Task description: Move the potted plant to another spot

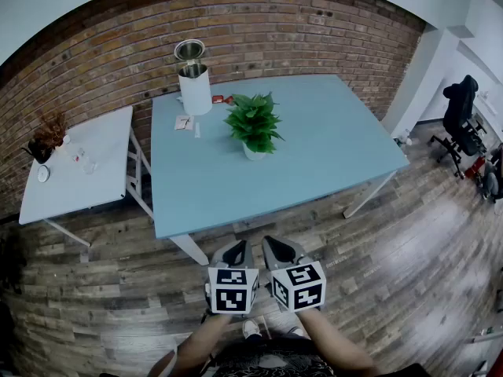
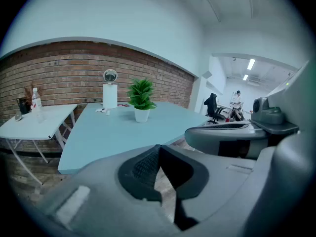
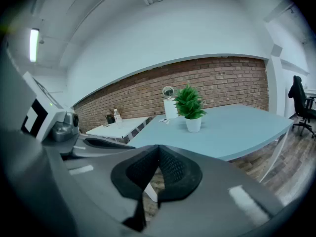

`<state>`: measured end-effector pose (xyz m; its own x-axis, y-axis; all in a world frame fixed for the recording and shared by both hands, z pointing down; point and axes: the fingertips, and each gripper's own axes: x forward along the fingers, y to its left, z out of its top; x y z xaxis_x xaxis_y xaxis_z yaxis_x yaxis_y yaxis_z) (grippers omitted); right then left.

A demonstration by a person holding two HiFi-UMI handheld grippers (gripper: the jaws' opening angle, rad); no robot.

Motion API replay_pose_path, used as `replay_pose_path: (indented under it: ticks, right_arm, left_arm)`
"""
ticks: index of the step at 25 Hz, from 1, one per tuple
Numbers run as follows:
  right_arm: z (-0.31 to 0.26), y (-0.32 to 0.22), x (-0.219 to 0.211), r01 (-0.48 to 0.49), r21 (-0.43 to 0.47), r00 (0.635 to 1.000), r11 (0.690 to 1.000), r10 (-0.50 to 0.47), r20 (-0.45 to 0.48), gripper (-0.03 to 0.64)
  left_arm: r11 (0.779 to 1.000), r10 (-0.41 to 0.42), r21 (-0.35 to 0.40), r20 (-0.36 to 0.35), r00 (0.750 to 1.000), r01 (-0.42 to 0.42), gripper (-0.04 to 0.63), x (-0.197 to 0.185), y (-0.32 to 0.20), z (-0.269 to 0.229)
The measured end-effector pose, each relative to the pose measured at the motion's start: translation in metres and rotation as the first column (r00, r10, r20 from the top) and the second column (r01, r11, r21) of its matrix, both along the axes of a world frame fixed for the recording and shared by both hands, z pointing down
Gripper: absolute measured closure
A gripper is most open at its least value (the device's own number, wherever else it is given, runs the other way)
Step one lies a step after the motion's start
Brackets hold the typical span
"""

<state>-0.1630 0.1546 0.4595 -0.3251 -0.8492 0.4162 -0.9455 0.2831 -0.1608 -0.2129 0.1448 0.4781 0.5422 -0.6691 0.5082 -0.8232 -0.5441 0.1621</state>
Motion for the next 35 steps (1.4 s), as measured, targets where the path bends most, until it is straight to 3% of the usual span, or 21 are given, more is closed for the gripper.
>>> replay_pose_path:
  ticks: [19,32,35]
  right_arm:
    - [0.008,-0.019,0.004,-0.016,0.005,1.0,1.0,0.016,0.005,0.611]
    - [0.025,-0.102,0.04,0.042,-0.011,0.999,0.999,-0.042,0.015,0.611]
    - [0.027,-0.128,0.052,0.054,-0.01,0.999,0.998,-0.054,0.006,0.609]
  left_arm:
    - [1.0,-0.001,-0.017,0.012,1.0,0.001,0.597,0.002,-0.012,0.008]
    - [0.994,-0.094,-0.048,0.014,0.995,0.095,0.595,0.029,-0.085,0.021]
    - [0.992,-0.121,-0.026,0.022,0.992,0.122,0.597,0.037,-0.109,0.02]
